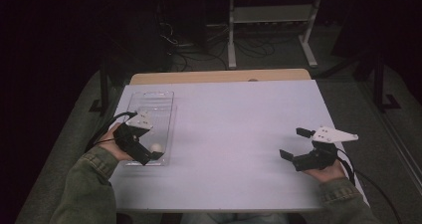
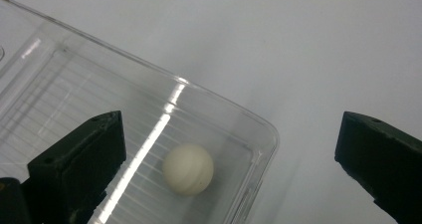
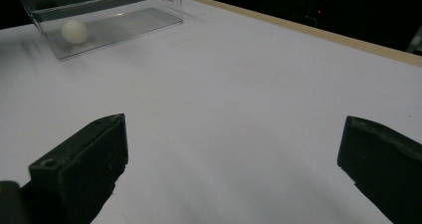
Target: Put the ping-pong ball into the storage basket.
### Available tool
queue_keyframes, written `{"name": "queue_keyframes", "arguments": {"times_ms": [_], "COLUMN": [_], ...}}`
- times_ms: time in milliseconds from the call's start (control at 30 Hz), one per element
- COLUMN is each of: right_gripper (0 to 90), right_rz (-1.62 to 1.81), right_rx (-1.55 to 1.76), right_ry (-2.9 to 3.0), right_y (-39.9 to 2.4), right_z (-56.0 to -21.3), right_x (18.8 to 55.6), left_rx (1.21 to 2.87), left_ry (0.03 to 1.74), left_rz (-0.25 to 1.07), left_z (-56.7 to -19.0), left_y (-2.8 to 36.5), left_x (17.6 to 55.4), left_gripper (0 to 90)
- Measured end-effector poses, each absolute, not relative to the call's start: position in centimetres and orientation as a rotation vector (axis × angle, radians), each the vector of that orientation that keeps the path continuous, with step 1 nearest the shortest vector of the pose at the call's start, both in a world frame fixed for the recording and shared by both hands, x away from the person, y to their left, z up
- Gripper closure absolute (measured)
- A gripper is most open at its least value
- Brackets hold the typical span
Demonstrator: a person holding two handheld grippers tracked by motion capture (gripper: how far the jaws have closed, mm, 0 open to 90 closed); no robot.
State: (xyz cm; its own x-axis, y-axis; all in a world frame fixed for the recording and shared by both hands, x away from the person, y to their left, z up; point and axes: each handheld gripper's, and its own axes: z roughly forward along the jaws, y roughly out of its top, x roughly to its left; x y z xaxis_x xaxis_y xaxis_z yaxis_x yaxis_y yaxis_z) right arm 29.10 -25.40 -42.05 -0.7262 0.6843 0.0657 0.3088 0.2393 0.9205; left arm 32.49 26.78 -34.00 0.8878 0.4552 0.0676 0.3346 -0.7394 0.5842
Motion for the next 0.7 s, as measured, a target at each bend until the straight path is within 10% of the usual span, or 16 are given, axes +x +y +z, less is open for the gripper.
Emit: {"name": "queue_keyframes", "arguments": {"times_ms": [700], "right_gripper": [0.0], "right_rz": [1.48], "right_rx": [0.916], "right_ry": [2.162], "right_y": [-25.5], "right_z": [-42.1], "right_x": [29.1], "left_rx": [2.233], "left_ry": [0.587], "left_rz": [0.357], "left_z": [-34.9], "left_y": [27.9], "left_x": [31.2], "left_gripper": [0.0]}}
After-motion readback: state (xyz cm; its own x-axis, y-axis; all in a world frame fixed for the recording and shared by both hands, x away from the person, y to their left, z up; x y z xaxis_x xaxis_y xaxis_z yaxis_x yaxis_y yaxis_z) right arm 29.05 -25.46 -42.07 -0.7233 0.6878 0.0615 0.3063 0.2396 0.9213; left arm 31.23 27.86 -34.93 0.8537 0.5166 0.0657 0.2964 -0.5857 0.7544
